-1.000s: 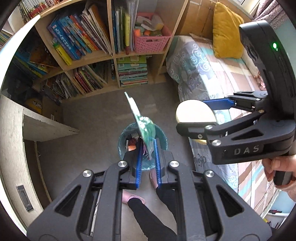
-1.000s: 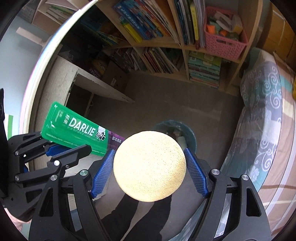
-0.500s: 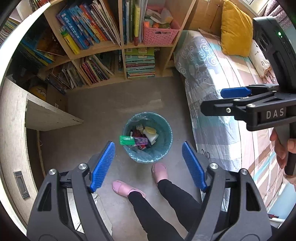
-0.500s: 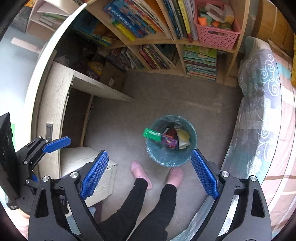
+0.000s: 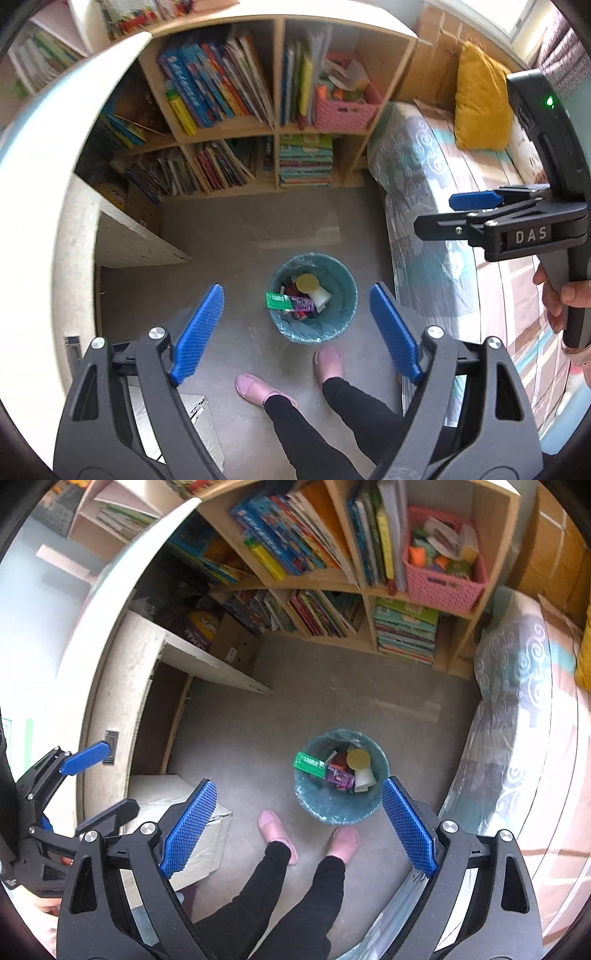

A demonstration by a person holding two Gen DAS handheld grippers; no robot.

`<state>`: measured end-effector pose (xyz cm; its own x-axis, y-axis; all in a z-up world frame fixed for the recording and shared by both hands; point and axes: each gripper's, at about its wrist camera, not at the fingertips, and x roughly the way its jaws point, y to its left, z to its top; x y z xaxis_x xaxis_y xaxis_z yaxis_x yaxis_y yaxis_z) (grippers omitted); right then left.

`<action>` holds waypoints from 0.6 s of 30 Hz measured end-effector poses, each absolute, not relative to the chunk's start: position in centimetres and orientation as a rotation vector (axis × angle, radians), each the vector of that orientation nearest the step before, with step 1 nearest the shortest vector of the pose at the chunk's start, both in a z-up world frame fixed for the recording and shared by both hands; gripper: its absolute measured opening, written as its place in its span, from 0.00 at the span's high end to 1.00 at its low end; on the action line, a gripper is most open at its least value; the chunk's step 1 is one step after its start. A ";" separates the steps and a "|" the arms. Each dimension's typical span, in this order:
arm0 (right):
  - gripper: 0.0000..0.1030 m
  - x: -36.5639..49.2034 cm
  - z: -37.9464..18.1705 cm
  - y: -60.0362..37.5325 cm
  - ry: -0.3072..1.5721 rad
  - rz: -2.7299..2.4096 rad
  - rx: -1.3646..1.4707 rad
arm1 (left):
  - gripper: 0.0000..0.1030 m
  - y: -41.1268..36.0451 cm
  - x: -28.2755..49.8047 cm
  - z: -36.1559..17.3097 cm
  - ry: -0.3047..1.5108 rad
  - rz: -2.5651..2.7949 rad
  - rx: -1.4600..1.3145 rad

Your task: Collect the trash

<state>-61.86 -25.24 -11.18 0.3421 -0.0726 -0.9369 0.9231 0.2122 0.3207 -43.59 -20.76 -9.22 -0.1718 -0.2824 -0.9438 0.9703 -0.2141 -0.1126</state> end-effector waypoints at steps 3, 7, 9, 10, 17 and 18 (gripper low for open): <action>0.12 -60.1 -9.6 -25.8 0.976 -0.840 1.084 | 0.15 -20.6 -42.0 -7.4 0.962 -1.550 0.998; 0.12 -57.3 -7.8 -26.2 0.976 -0.778 1.043 | 0.08 -20.2 -39.0 -5.0 0.953 -1.477 0.920; 0.12 -55.6 -6.8 -26.4 0.978 -0.754 1.011 | 0.07 -19.9 -37.5 -3.8 0.951 -1.444 0.882; 0.12 -54.6 -6.2 -26.5 0.979 -0.737 0.993 | 0.06 -19.7 -36.6 -3.3 0.946 -1.423 0.864; 0.12 -46.9 -2.5 -27.1 0.977 -0.634 0.871 | 0.06 -17.9 -30.0 -0.1 0.948 -1.265 0.729; 0.12 -45.7 -1.9 -27.1 0.969 -0.626 0.859 | 0.06 -17.5 -29.1 0.3 0.953 -1.246 0.707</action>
